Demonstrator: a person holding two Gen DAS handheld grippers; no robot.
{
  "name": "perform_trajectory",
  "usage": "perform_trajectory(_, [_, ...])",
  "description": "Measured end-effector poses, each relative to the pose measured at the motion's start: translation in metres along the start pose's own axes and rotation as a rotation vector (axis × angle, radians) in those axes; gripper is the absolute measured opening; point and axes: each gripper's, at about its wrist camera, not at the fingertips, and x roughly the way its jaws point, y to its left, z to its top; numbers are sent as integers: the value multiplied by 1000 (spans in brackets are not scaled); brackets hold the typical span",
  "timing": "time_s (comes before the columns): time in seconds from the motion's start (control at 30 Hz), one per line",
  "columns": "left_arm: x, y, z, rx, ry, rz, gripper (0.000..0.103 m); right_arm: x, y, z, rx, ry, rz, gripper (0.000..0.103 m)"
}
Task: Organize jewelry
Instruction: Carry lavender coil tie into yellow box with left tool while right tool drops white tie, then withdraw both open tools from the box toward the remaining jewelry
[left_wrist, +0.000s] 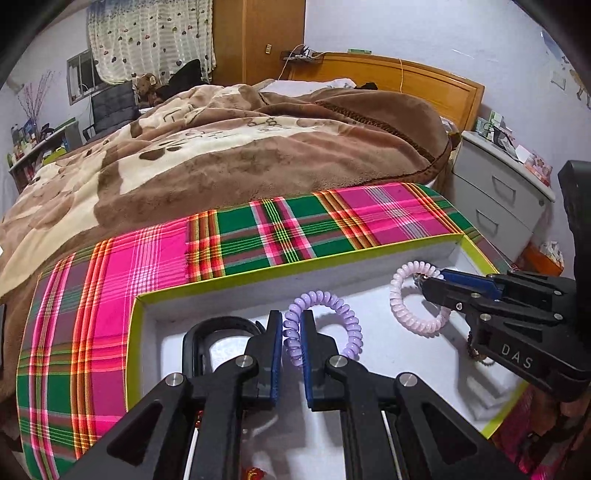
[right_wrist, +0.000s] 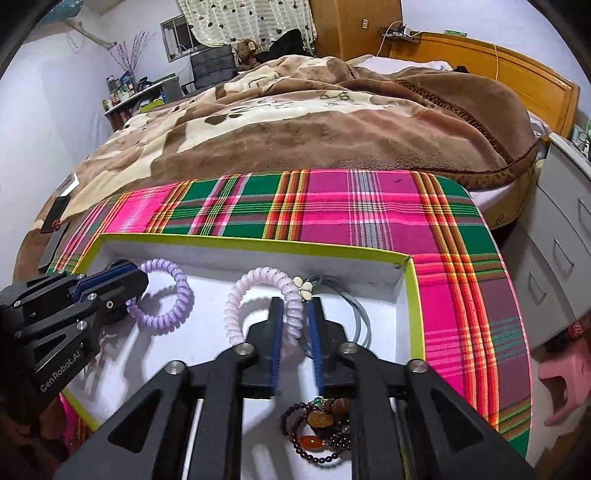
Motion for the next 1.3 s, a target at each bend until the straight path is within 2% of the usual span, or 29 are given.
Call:
perform_trajectory(0.3, [-19, 4, -3, -33, -28, -28, 9, -20, -1, -2, 7, -28, -3, 19])
perform_trajectory(0.6, [-79, 3, -28, -61, -108, -19, 9, -81, 14, -25, -18, -119, 9, 19])
perform_trajectory(0.9, [-153, -9, -81, -76, -199, -13, 9, -155, 33, -84, -50, -217, 36, 20])
perform_trajectory(1.3, [-224, -34, -154, -74, -255, -11, 9, -208, 42, -169, -27, -245, 48, 20])
